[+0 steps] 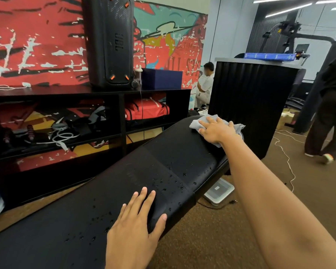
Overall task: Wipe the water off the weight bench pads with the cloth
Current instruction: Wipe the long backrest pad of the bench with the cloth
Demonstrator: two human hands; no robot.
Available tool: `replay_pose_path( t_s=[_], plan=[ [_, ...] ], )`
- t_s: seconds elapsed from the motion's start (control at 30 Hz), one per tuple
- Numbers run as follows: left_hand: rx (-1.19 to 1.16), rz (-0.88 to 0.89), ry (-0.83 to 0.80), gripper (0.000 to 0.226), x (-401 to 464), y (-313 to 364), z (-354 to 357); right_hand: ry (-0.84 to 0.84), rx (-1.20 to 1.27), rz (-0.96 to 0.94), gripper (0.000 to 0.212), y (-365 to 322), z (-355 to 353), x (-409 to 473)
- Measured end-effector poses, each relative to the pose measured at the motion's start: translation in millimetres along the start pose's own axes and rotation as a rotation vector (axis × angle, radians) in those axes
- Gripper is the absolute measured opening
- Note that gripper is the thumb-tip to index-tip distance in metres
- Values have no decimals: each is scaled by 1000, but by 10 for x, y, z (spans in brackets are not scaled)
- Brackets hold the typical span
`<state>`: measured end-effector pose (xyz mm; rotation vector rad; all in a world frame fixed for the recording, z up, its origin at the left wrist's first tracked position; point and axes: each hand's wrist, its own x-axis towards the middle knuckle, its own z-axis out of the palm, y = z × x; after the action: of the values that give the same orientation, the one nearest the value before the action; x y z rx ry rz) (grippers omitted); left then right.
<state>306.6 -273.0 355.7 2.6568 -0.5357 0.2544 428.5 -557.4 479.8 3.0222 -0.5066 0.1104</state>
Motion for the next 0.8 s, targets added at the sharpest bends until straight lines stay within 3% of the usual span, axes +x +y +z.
replay_pose_path(
  t_s=[0.1,0.23,0.4,0.57,0.8],
  plan=[
    [9,2,-2,87,-5,-13,13,-1,6,-32,49,-3,-32,6],
    [-4,-2,-23,63,-17,25,-43,-24,-19,-84,49,5,-39,4],
    [-4,11,0,61,-24,1,2,-44,-20,-150,49,-53,21,-60],
    [-18,28,26,72,-30,-24,30,-13,17,-235,47,-99,112,-331],
    [-23,14,36,112,-24,-47,54,60,133,-268,44,-21,230,-753]
  ],
)
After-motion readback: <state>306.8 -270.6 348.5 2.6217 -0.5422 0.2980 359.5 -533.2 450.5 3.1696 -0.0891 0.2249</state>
